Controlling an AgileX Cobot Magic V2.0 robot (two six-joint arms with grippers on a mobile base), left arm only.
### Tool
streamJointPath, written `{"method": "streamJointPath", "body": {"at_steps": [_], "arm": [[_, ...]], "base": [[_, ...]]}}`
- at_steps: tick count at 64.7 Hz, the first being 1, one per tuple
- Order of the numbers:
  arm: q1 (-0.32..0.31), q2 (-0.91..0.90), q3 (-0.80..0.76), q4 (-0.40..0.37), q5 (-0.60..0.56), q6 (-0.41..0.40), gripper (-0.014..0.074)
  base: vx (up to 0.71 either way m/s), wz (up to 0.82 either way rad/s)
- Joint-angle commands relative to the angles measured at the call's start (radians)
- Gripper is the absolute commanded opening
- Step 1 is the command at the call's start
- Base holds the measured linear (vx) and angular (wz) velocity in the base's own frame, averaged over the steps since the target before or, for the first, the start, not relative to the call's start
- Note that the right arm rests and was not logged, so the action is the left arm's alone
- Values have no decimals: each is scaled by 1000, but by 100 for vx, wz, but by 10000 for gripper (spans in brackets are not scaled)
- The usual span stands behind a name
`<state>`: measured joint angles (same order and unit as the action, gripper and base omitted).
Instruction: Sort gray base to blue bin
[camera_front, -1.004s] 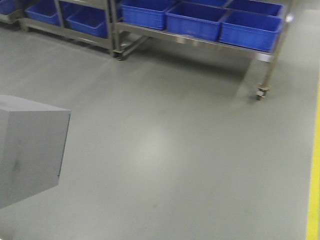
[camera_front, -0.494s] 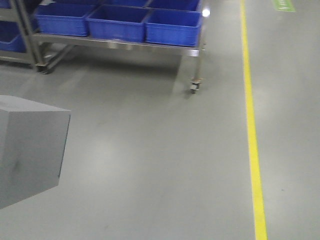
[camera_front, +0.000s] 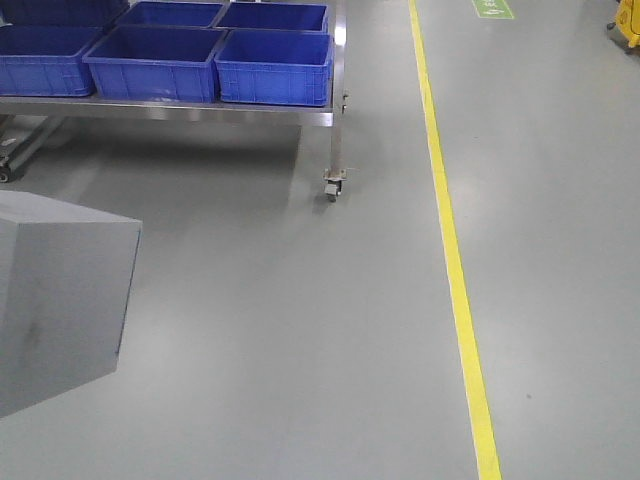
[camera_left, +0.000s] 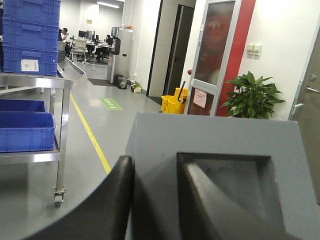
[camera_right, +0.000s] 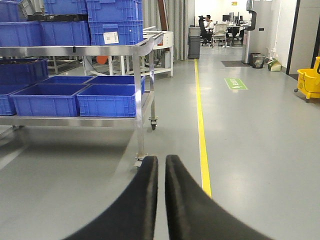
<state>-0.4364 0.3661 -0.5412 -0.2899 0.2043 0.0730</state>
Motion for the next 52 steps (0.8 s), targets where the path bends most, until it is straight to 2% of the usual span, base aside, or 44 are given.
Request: {"method": "streamJointPath", "body": {"at_steps": [1, 52], "arm": [[-8, 7, -28, -14, -98, -5, -5], [-8, 7, -28, -14, -98, -5, -5]], "base": [[34, -3], [37, 2]]}}
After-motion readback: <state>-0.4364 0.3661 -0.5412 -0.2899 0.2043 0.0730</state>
